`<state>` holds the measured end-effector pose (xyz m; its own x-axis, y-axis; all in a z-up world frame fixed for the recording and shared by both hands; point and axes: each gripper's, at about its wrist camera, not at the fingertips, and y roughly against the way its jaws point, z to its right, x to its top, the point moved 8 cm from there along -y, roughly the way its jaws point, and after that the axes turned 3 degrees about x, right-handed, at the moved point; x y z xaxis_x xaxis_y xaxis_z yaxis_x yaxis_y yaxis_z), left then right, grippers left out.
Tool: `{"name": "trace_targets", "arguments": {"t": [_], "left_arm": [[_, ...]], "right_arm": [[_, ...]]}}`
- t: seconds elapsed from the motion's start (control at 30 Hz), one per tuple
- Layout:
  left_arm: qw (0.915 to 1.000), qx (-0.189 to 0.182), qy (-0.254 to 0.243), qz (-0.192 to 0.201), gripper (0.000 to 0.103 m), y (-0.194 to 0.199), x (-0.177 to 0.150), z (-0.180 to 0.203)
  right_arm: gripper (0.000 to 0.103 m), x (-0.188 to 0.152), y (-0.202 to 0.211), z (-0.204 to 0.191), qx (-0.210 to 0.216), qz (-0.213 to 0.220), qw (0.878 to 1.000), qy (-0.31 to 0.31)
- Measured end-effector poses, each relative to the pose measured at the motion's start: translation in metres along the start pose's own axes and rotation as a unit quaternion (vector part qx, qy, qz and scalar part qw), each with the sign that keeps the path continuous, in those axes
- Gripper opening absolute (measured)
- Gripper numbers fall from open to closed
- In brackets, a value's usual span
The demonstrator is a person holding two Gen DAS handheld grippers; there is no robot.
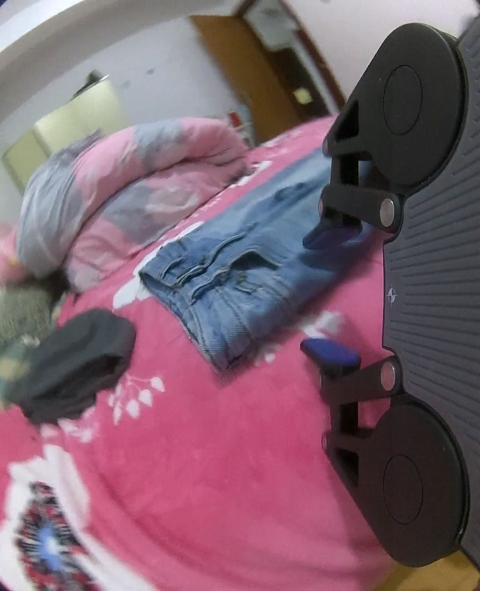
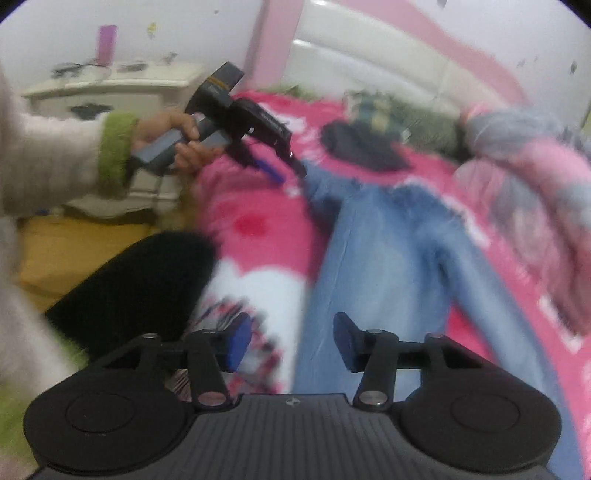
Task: Fold clothes
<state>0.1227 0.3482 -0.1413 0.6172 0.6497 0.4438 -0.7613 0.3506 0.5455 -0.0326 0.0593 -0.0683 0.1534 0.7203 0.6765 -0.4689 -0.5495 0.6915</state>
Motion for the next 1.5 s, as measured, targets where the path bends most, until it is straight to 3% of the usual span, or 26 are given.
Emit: {"name": "trace_targets", "arguments": {"t": [0.1, 0.13, 0.17, 0.2, 0.23, 0.27, 0.37, 0.43, 0.53, 0.63, 0.7, 0.83, 0.87, 1.0, 1.07, 1.13, 1.23, 1.33, 1.4, 1.43, 1.5], "left_arm": [[0.9994, 0.022, 0.020, 0.017, 0.050, -0.017, 0.010, 0.001], [0.9991, 0.025, 0.024, 0.025, 0.046, -0.020, 0.013, 0.002], [0.9986, 0.035, 0.025, 0.031, 0.035, -0.023, 0.016, 0.003], [0.9982, 0.045, 0.024, 0.032, 0.019, -0.026, 0.020, 0.004], [0.9977, 0.056, 0.021, 0.032, 0.010, -0.028, 0.024, 0.005], [0.9971, 0.066, 0.019, 0.032, 0.010, -0.030, 0.029, 0.006], [0.9958, 0.023, -0.015, 0.088, 0.005, -0.003, 0.055, 0.025], [0.9932, 0.001, -0.029, 0.113, 0.005, 0.017, 0.069, 0.029], [0.9951, 0.009, -0.014, 0.097, 0.005, 0.008, 0.066, 0.003], [0.9973, 0.022, 0.025, 0.066, 0.005, -0.011, 0.053, -0.033], [0.9963, 0.002, 0.063, 0.058, 0.005, -0.011, 0.048, -0.046], [0.9966, 0.004, 0.033, 0.075, 0.007, 0.004, 0.045, -0.042], [0.9968, 0.006, 0.035, 0.071, 0.011, 0.003, 0.043, -0.044], [0.9968, 0.010, 0.051, 0.061, 0.020, 0.006, 0.042, -0.046], [0.9951, 0.038, 0.024, 0.089, 0.028, 0.018, 0.047, -0.039], [0.9901, 0.063, -0.038, 0.120, 0.033, 0.028, 0.052, -0.018], [0.9742, 0.091, -0.143, 0.149, 0.033, 0.038, 0.054, 0.022], [0.9607, 0.086, -0.239, 0.112, 0.033, 0.011, 0.041, 0.066], [0.9547, 0.085, -0.272, 0.086, 0.033, -0.013, 0.029, 0.086], [0.9523, 0.095, -0.280, 0.077, 0.033, -0.026, 0.025, 0.087], [0.9527, 0.155, -0.259, 0.035, 0.033, -0.057, 0.018, 0.066]], "right_arm": [[0.054, 0.019, -0.039, 0.010, -0.063, 0.009, 0.998, 0.006], [0.053, 0.017, -0.054, 0.012, -0.065, -0.001, 0.998, -0.003], [0.051, 0.014, -0.069, 0.015, -0.066, -0.011, 0.998, -0.012], [0.043, 0.012, -0.083, 0.017, -0.068, -0.021, 0.997, -0.021], [0.034, 0.009, -0.098, 0.019, -0.070, -0.031, 0.997, -0.029], [0.008, 0.006, -0.113, 0.022, -0.072, -0.041, 0.996, -0.038], [0.007, 0.015, -0.103, 0.041, -0.103, -0.014, 0.992, -0.069], [0.007, 0.028, -0.079, 0.047, -0.117, 0.023, 0.990, -0.072], [0.007, 0.033, -0.066, 0.039, -0.093, 0.051, 0.993, -0.059], [0.007, 0.013, -0.100, 0.017, -0.047, 0.011, 0.998, -0.042], [0.007, 0.001, -0.120, 0.009, -0.041, -0.012, 0.999, -0.023], [0.007, 0.016, -0.101, 0.010, -0.066, 0.011, 0.998, 0.007], [0.007, 0.017, -0.096, 0.011, -0.068, 0.015, 0.997, 0.011], [0.008, -0.002, -0.112, 0.001, -0.030, -0.013, 0.999, -0.008], [0.010, 0.002, -0.107, 0.002, -0.034, -0.007, 0.999, -0.021], [0.017, 0.006, -0.098, 0.004, -0.029, 0.003, 0.999, -0.041], [0.025, 0.006, -0.081, 0.009, -0.019, 0.029, 0.995, -0.089], [0.025, 0.007, -0.067, 0.020, -0.004, 0.052, 0.987, -0.151], [0.025, 0.006, -0.061, 0.028, 0.008, 0.065, 0.978, -0.196], [0.025, 0.004, -0.059, 0.031, 0.010, 0.068, 0.975, -0.213], [0.025, 0.000, -0.056, 0.035, 0.008, 0.065, 0.971, -0.230]]}}
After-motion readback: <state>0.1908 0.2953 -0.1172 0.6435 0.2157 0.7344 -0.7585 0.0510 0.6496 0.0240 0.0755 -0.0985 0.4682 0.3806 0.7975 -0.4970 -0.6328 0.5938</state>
